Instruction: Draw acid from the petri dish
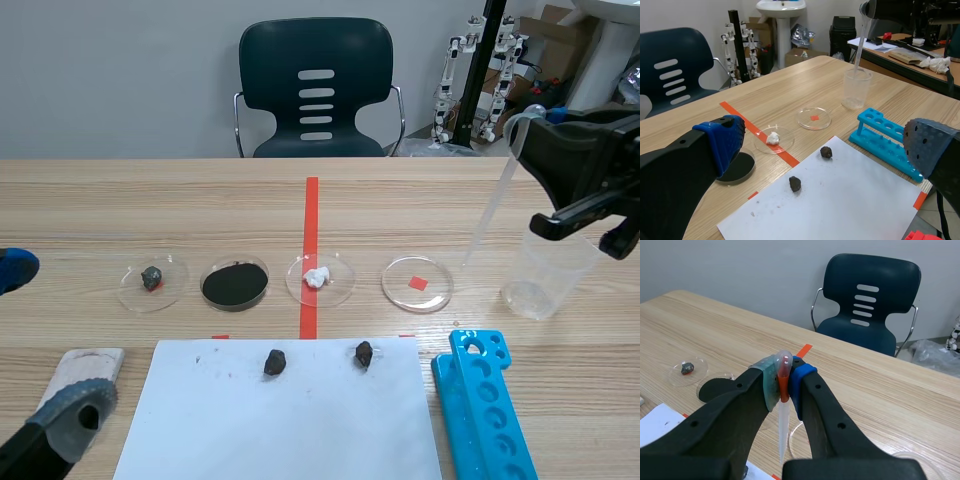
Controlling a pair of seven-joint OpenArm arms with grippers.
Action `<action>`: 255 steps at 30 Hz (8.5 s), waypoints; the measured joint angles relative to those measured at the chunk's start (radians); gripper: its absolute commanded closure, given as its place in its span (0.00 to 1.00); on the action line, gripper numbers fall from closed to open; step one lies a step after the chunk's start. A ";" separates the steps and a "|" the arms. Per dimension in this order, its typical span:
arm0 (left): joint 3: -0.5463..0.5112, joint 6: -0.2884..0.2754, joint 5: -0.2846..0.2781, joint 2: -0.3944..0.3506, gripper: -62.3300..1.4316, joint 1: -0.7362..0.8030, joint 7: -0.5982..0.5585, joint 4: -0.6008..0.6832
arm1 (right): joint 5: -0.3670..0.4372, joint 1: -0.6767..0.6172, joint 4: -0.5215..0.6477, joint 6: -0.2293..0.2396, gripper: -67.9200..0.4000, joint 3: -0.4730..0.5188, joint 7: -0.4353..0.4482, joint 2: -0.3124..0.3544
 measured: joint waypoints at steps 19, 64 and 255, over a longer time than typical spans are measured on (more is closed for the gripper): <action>0.000 0.000 0.000 0.000 0.00 0.000 0.000 0.000 | 0.000 0.000 0.000 -0.011 0.99 0.000 0.004 0.000; 0.000 0.000 0.000 0.000 0.00 0.000 0.000 0.000 | -0.278 0.531 -0.670 0.021 0.99 -0.285 0.195 -0.169; 0.000 0.000 0.000 0.000 0.00 0.000 0.000 0.000 | -0.480 0.529 -0.854 0.067 0.87 -0.328 0.399 -0.264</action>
